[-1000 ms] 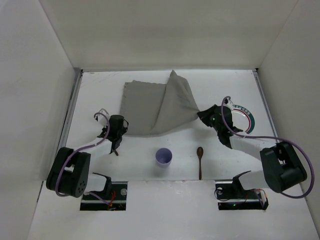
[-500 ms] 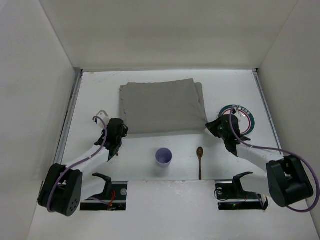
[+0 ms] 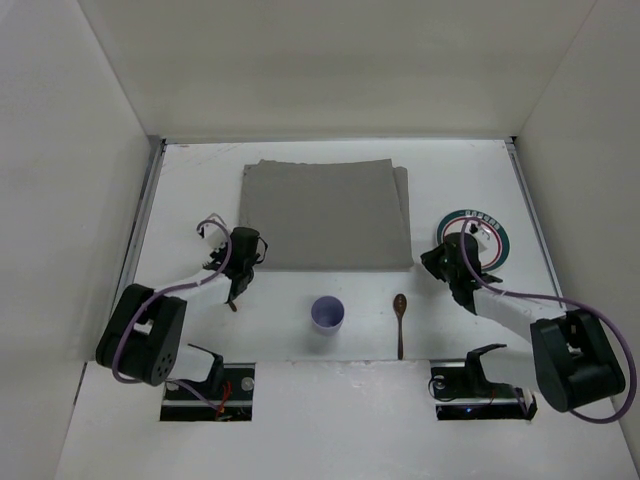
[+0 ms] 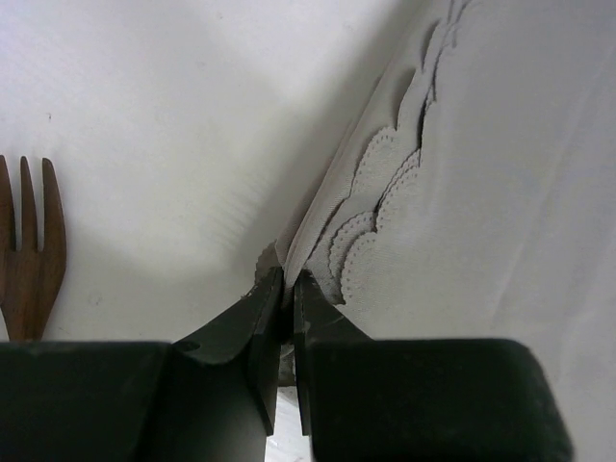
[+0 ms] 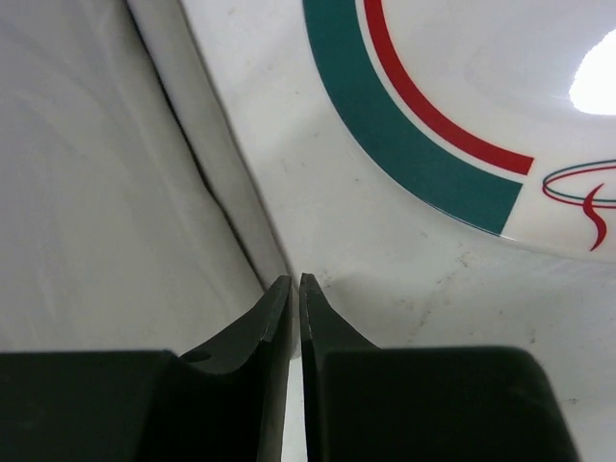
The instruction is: Set the dinner table for one person
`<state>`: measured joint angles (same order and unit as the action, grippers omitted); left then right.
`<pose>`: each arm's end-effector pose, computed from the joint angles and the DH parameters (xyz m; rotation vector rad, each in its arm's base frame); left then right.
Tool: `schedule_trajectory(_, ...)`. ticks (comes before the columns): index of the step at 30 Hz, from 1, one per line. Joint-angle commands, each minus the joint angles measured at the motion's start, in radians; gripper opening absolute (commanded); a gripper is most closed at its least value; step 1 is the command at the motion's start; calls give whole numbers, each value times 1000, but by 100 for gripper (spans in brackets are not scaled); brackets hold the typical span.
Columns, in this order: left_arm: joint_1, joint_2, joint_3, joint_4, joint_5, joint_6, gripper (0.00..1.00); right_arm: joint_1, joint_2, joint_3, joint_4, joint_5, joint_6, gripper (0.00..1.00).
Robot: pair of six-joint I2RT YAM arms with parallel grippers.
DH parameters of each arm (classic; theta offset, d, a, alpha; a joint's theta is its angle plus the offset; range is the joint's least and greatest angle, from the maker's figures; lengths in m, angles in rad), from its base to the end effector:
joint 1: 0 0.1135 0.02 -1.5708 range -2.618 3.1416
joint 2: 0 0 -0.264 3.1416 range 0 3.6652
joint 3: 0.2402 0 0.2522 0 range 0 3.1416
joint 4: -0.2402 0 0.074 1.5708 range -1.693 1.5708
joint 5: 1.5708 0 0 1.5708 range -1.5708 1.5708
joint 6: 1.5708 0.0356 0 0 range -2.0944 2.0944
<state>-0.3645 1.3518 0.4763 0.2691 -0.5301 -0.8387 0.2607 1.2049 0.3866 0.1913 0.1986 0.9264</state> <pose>0.2416 -0.0729 0.1619 -0.7711 1.9407 -0.1498 0.2192 0.0512 0.1583 0.8310 2.0586 0.4498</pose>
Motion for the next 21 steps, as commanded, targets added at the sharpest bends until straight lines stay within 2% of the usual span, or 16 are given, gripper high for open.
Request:
schedule_trajectory(1, 3, 35, 47, 53, -45, 12, 4, -4, 6, 0, 40, 19, -15, 13)
schedule_trajectory(7, 2, 46, 61, 56, -28, 15, 6, -16, -65, -41, 23, 30, -3, 10)
schedule_trajectory(10, 11, 20, 35, 48, -31, 1, 15, -11, -99, -55, 34, 32, -1, 14)
schedule_trajectory(11, 16, 0, 21, 45, -36, 1, 21, -11, -102, -49, 36, 32, -9, 21)
schedule_trajectory(15, 46, -117, -28, 27, -39, 18, 43, 7, -59, 0, 40, 22, -43, 62)
schedule_trajectory(18, 55, -184, -28, -19, -44, 39, 57, 18, -1, 20, 68, 2, -20, 73)
schedule_trajectory(21, 43, -230, -24, -50, -47, 61, 61, 21, 73, 32, 114, -27, -3, 72)
